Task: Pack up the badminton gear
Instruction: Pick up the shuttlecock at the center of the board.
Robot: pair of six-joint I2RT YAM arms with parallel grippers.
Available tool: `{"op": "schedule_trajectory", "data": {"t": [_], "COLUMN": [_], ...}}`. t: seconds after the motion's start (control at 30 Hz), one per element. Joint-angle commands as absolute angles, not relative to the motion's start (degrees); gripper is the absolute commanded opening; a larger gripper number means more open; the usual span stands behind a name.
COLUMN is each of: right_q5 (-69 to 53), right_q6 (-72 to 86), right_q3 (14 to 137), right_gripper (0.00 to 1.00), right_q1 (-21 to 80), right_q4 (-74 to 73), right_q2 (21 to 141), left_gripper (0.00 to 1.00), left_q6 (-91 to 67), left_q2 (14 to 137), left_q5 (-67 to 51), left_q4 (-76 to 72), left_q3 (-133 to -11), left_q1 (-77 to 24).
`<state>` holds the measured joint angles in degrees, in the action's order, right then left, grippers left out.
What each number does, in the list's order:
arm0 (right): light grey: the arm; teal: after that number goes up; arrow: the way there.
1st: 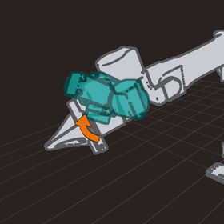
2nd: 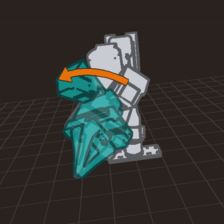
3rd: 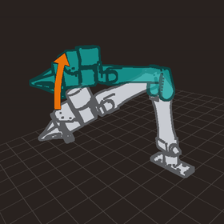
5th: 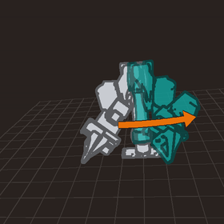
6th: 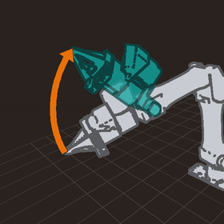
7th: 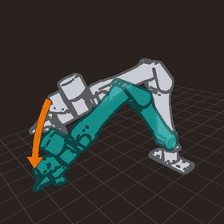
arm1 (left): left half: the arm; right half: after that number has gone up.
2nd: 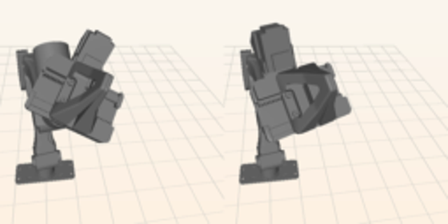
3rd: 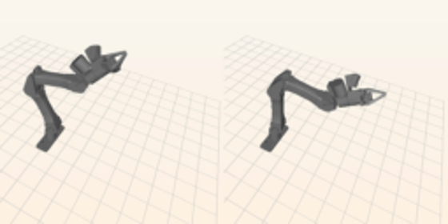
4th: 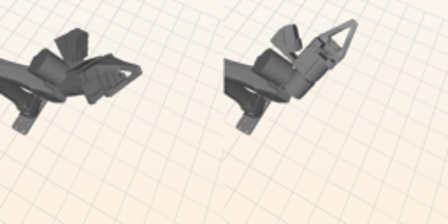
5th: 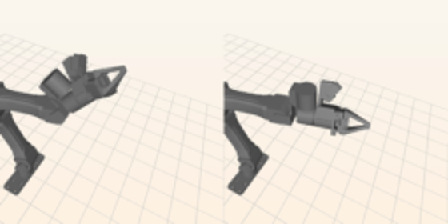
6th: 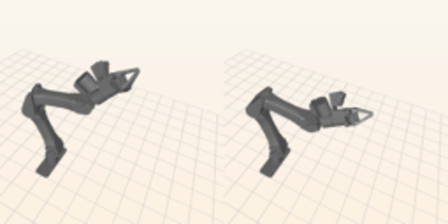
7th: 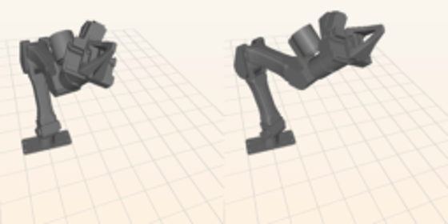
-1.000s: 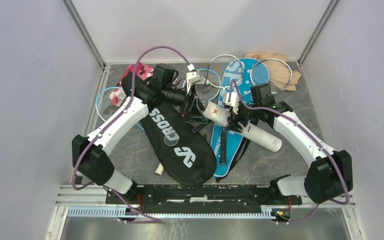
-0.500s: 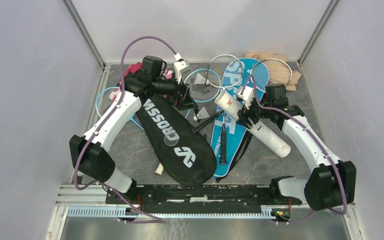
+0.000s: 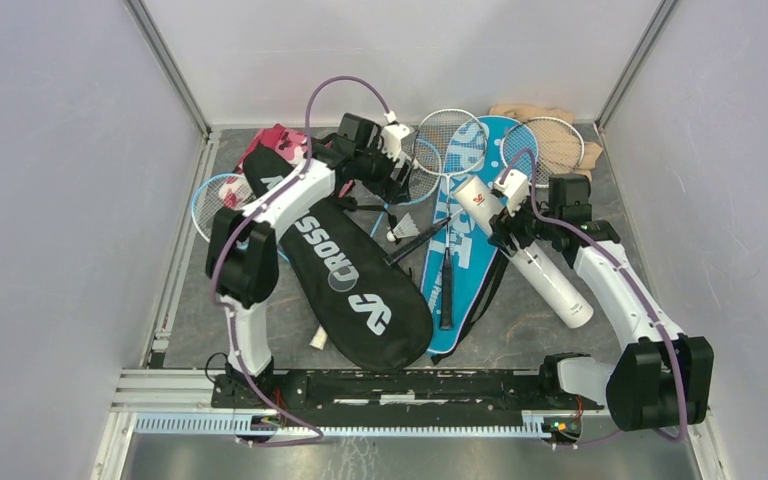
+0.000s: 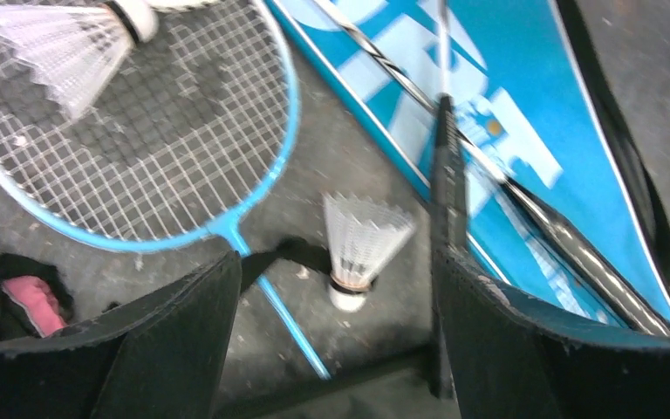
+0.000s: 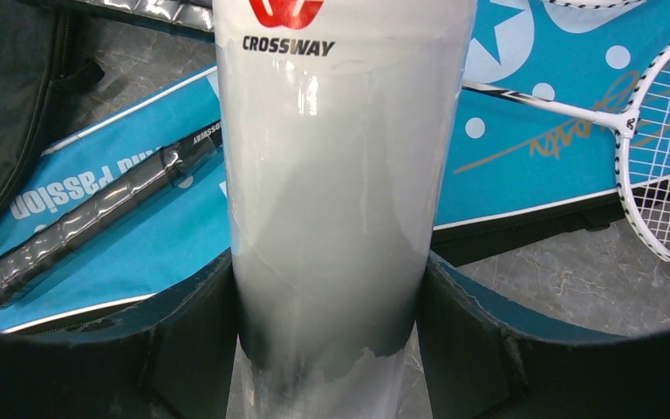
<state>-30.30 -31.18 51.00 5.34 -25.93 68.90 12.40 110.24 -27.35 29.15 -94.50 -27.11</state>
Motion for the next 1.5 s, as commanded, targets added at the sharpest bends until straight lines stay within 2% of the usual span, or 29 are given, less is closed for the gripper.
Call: {"op": "schedule_trajectory", "data": {"t": [0.0, 0.33, 0.63, 0.8, 0.93, 1.27, 1.33, 1.47], "right_q5": [-30.91, -31.95, -32.45, -32.67, -32.65, -33.89, -34.48, -36.06], "right_q6": [-30.06, -30.65, -31.06, -31.27, -31.38, -31.46, -31.79, -33.47], "right_q3": [51.0, 50.25, 50.16, 50.27, 50.19, 50.44, 50.67, 51.77], "right_gripper": [0.12, 0.12, 0.12, 0.12, 0.13, 0.13, 0.13, 0.13], "right_q1": [4.84, 4.28, 3.83, 3.64, 3.56, 3.42, 3.43, 3.44], "right_q4": [-22.84, -22.86, -22.94, -23.12, -23.17, -23.59, -23.81, -25.46], "right_q2": [66.95, 67.28, 68.65, 69.6, 70.05, 70.58, 70.64, 71.31], "left_gripper": [0.84, 0.77, 0.74, 0.67, 0.55, 0.06, 0.02, 0.02], "left_q6": [6.02, -1.53, -5.78, -6.64, -8.07, -10.64, -10.0, -6.49], "left_q2": [115.51, 131.47, 140.2, 144.58, 146.66, 144.18, 141.85, 136.15], "left_q5": [-19.96, -18.74, -28.68, -34.06, -36.36, -40.62, -41.38, -44.55], "left_q4": [21.01, 17.23, 10.14, 10.33, 10.02, 9.37, 9.34, 10.65], "left_q3": [-101.66, -117.27, -121.93, -126.37, -128.37, -126.92, -125.26, -120.53], "left_q1": [-26.62, -22.66, -19.61, -19.49, -19.34, -18.37, -17.93, -17.13]}}
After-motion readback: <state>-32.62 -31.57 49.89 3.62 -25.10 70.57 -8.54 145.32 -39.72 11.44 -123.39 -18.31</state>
